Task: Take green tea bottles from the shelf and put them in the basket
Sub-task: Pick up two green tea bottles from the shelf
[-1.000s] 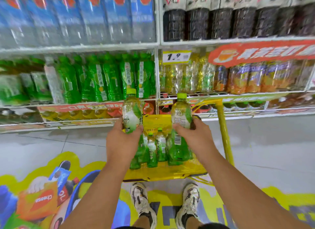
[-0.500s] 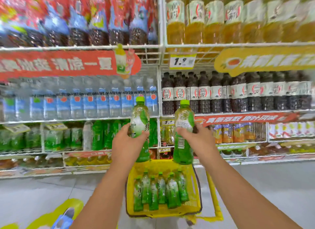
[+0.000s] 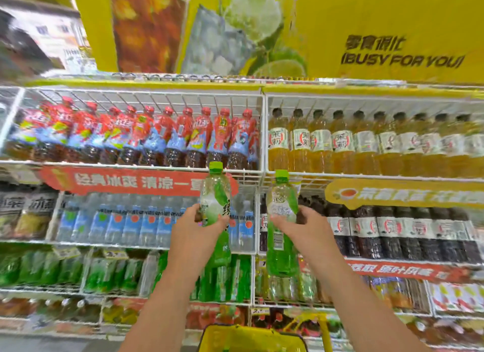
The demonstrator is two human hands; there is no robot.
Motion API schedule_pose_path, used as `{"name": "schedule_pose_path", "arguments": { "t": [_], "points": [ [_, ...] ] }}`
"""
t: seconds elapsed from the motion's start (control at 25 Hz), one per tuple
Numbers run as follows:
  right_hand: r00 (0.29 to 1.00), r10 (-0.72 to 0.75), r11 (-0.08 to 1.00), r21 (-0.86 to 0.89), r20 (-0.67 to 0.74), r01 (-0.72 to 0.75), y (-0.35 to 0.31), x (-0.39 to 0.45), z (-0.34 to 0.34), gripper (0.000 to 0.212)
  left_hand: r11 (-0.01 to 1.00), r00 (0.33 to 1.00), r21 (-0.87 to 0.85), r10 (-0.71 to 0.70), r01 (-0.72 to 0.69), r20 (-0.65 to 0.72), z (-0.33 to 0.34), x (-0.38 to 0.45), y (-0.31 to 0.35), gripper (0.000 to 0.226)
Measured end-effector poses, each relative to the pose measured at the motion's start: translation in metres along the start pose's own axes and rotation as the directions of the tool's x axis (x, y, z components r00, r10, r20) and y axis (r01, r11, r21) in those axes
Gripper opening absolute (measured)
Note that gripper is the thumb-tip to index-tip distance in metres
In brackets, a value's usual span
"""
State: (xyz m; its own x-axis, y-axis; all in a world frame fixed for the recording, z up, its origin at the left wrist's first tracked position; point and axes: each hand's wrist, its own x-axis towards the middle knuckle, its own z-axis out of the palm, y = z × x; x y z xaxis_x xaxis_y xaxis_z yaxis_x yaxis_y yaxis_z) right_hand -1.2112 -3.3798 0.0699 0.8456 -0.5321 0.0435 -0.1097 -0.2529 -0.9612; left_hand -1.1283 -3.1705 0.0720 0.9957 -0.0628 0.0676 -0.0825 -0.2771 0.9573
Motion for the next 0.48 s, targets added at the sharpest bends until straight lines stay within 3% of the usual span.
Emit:
{"name": "schedule_pose_path", "arguments": {
  "t": [0.16, 0.48],
  "points": [
    [0.995, -0.033, 0.999, 0.019, 0.090, 0.031, 0.002, 0.003, -0.016, 0.042, 0.998, 0.995, 0.055, 0.016, -0.010, -0.102, 0.006, -0.029, 0.010, 0.071],
    [0.928, -0.080, 0.997, 0.015, 0.364, 0.081, -0.001, -0.016, -0.012, 0.027, 0.983, 0.956, 0.110, -0.110, 0.145, -0.274, -0.007, -0.100, 0.011, 0.064]
  ]
}}
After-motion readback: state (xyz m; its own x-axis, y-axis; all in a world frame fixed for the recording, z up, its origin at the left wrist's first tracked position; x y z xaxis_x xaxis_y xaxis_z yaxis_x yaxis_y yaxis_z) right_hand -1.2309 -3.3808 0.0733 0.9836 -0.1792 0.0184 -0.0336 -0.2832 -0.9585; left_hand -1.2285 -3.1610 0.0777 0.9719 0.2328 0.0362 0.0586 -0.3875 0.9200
